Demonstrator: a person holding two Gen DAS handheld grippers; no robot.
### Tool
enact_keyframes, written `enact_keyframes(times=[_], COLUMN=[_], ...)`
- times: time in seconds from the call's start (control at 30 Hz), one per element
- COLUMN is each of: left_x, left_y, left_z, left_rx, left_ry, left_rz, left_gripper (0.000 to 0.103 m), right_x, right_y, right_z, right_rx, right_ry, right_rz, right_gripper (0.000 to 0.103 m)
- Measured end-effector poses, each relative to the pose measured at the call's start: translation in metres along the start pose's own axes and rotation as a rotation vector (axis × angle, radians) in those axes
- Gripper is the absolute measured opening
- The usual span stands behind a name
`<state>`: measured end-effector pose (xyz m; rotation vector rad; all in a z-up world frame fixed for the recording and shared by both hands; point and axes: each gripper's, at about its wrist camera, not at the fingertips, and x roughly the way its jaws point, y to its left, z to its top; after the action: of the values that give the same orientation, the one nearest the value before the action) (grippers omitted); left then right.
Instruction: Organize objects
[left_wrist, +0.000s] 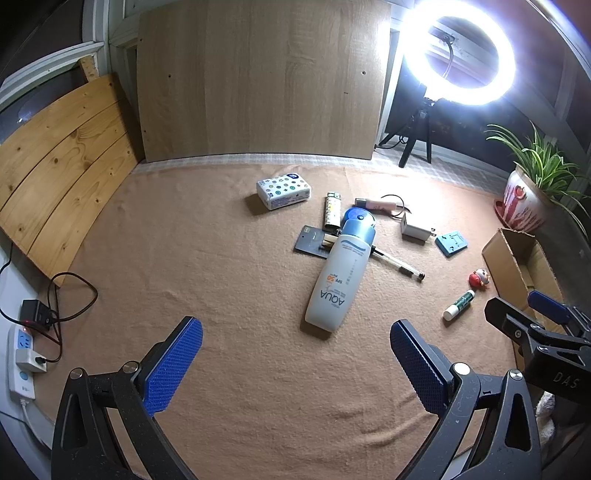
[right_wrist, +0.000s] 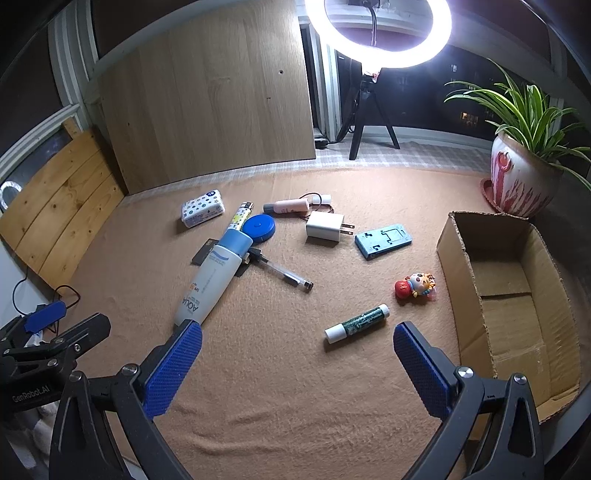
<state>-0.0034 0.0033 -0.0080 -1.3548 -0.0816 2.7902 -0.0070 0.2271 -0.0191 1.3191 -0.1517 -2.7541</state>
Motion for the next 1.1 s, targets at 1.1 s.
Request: enact_keyframes(times=[1.1], left_x=[0.015], left_y=[-0.005], left_z=[0.005], left_rx=[0.013], left_ry=[0.024], left_rz=[-0.025], left_gripper=[0.103], right_x=[0.009], right_y=[-0.007], right_z=[0.003], right_rx=[0.019], right_ry=[0.030], right_rz=[-0.008], right_gripper=[0.103])
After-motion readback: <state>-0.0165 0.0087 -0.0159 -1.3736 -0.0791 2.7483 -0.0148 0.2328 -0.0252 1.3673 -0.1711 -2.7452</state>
